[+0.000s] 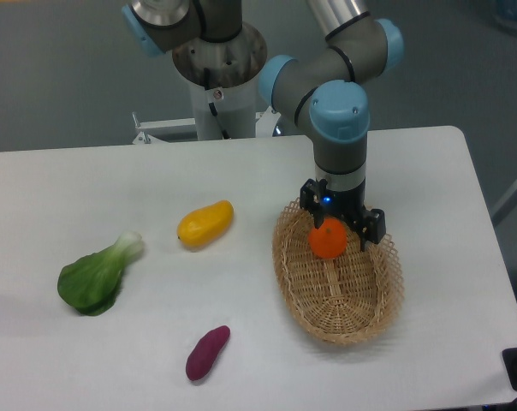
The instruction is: Place the orange in the basket
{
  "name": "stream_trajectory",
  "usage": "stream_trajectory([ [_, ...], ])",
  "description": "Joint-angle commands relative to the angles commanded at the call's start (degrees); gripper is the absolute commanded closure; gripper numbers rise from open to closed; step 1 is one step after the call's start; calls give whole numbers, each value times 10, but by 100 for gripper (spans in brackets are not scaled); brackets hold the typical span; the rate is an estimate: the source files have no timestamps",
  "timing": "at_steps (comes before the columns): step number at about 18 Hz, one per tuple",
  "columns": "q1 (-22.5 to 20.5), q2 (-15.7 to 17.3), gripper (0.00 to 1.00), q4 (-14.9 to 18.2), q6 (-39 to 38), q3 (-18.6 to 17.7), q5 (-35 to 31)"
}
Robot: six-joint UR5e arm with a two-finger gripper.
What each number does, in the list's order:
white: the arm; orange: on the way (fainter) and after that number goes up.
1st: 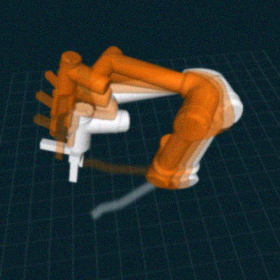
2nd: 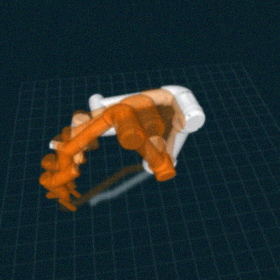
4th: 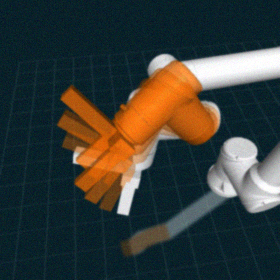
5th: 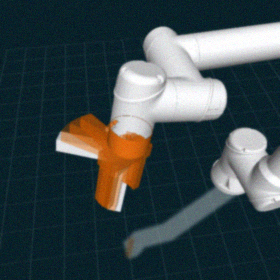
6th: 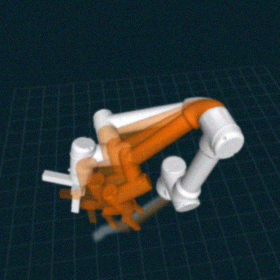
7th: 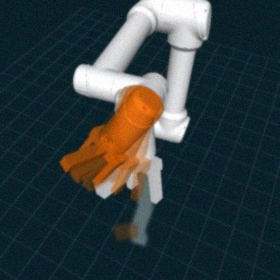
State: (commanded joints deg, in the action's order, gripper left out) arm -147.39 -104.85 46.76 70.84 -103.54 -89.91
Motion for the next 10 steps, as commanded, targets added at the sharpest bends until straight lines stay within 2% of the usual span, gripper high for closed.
stream_trajectory([
  [10,0,4,0,0,3,10,0],
])
